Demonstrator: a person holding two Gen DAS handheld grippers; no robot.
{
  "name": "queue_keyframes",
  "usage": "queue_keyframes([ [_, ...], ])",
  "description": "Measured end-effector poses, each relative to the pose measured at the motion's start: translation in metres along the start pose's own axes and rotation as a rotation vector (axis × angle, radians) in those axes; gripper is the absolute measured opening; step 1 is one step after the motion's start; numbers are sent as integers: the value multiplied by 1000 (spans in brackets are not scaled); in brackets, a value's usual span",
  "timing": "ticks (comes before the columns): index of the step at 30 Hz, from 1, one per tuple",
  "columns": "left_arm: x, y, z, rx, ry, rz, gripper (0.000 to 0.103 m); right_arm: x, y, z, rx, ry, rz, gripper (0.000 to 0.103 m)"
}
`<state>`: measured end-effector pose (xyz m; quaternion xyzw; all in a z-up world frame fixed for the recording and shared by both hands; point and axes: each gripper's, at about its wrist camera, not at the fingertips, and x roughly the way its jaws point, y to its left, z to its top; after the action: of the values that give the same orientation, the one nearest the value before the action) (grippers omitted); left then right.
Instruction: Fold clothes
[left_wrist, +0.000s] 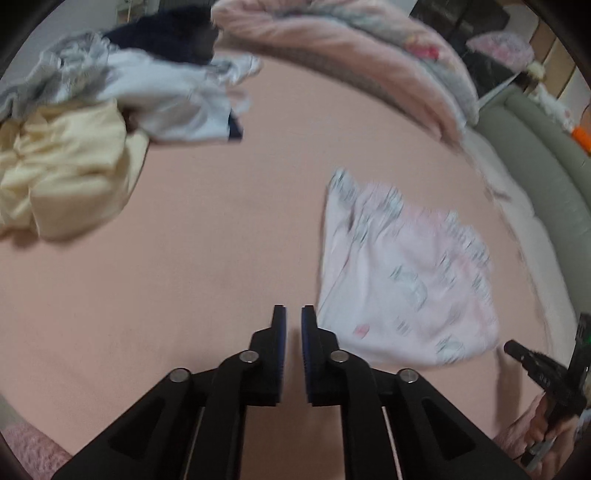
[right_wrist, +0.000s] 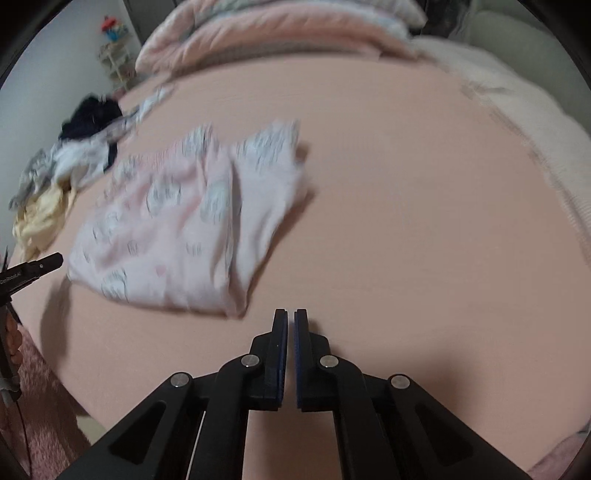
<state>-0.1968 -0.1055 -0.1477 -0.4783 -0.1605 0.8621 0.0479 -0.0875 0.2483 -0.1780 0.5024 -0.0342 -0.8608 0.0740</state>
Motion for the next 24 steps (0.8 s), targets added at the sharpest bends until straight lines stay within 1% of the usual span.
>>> queue_keyframes([
  [1, 2, -9, 3, 26, -5, -27, 34, -5, 7, 5, -25, -19, 18, 5],
  [2, 4, -19, 6, 57, -8, -49, 50, -11, 14, 9, -50, -39, 36, 5],
  [3, 8, -33, 6, 111, -5, -57, 53, -14, 22, 14, -76, -52, 48, 5],
  [5, 20, -59, 2, 231, 13, -52, 53, -7, 45, 22, -146, -48, 52, 5],
  [8, 42, -90, -5, 394, 50, -30, 53, 25, 73, 24, -247, 15, 39, 5],
  [10, 62, -89, -14, 454, 114, -1, 52, 44, 81, 20, -287, 55, 23, 5],
  [11, 64, -81, -15, 449, 123, 3, 49, 47, 77, 18, -287, 52, 25, 4],
  [12, 65, -73, -16, 436, 127, -3, 47, 51, 73, 15, -286, 48, 27, 0],
  [13, 60, -62, -11, 393, 119, -25, 40, 51, 66, 13, -276, 47, 19, 0],
  [14, 55, -49, -5, 342, 112, -3, 39, 48, 56, 12, -254, 49, -5, 0],
  [15, 49, -34, 2, 296, 86, 57, 39, 44, 46, 11, -231, 50, -29, 0],
  [16, 44, -19, 8, 244, 67, 93, 39, 41, 36, 11, -209, 52, -53, 0],
  [17, 41, -3, 14, 175, 67, 60, 34, 39, 25, 9, -189, 62, -102, 0],
  [18, 39, 11, 20, 107, 65, 13, 35, 37, 14, 7, -170, 77, -150, 0],
  [19, 34, 14, 25, 73, 52, -51, 35, 34, 5, 5, -147, 81, -139, 0],
  [20, 28, 2, 28, 121, 18, -66, 35, 30, 0, 6, -129, 76, -123, 0],
  [22, 18, -23, 32, 218, -40, -96, 35, 18, 4, 14, -109, 38, -78, 0],
  [23, 21, -38, 32, 271, -36, -114, 35, 13, 10, 19, -113, 17, -56, 4],
  [24, 25, -53, 30, 323, -26, -135, 35, 10, 21, 25, -141, -2, -32, 4],
])
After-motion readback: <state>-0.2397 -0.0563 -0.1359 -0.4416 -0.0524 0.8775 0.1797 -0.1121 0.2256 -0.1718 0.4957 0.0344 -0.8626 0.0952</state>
